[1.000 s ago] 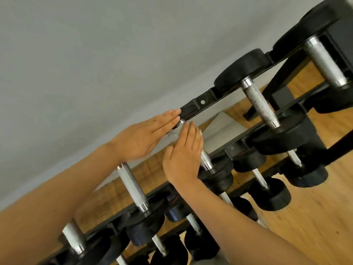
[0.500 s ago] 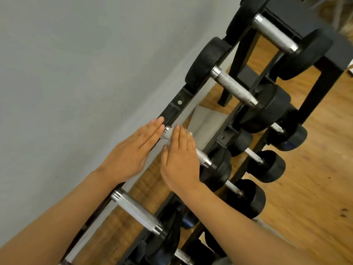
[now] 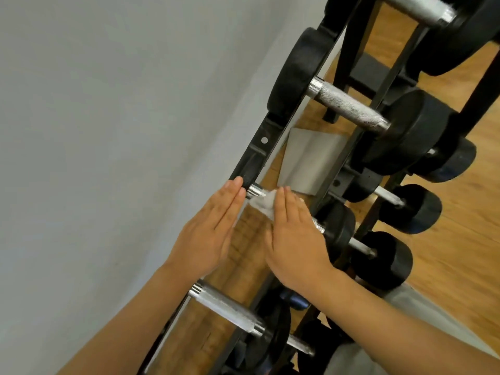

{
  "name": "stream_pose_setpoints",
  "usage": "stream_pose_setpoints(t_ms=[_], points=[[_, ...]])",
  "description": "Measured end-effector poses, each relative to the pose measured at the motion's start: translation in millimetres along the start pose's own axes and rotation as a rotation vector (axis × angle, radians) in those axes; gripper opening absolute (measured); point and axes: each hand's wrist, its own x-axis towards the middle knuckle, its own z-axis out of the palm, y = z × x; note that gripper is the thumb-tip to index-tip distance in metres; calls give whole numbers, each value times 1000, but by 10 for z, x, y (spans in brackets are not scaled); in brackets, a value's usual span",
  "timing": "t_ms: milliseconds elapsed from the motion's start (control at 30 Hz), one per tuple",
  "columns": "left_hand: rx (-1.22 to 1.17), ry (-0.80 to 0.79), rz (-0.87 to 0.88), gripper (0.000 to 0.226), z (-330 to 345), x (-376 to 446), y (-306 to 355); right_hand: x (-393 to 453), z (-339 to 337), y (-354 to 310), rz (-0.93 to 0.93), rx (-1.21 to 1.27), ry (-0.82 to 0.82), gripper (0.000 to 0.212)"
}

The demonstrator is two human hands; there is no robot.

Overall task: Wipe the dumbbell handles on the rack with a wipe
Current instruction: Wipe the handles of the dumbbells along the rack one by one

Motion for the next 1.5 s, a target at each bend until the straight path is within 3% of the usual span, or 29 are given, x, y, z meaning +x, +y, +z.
stream_pose_setpoints(t_ms=[67,133,267,367,567,667,800,867,933,1033,1133,1267,1400,1500], points=[[0,8,20,79,7,-15,-11,-119,-127,130,53,-80,-224,69],[6,20,36,81,5,-12,-10,-111,-232,133,107,-81,-315,71],[2,35,45,64,-5,9,-13,86,-162,-220,-70,125,-96,64],[-9,44,36,56,-8,-5,-20,105,-8,-176,-143,25,21,66],[-10,71,57,61,14,-16,-16,-54,-214,159,91,-60,-305,75],[11,69,42,56,5,0,-10,133,-268,-13,19,102,-217,68],[67,43,31,53,-5,1,-1,185,-182,-20,-156,211,-111,77],[73,35,25,54,-8,8,7,71,-138,100,-128,81,-71,86],[73,32,24,56,-6,20,19,-41,-194,163,-55,-91,-167,89],[79,26,44,59,10,36,13,-21,-283,105,71,-82,-334,80],[127,21,69,61,31,24,4,111,-217,-97,25,78,-200,75],[141,33,51,56,26,25,14,-37,0,83,-73,86,-12,79],[121,43,57,53,22,34,14,-176,-100,127,-29,-25,-66,95],[118,45,54,55,22,27,11,-10,-59,-79,-37,20,-112,82]])
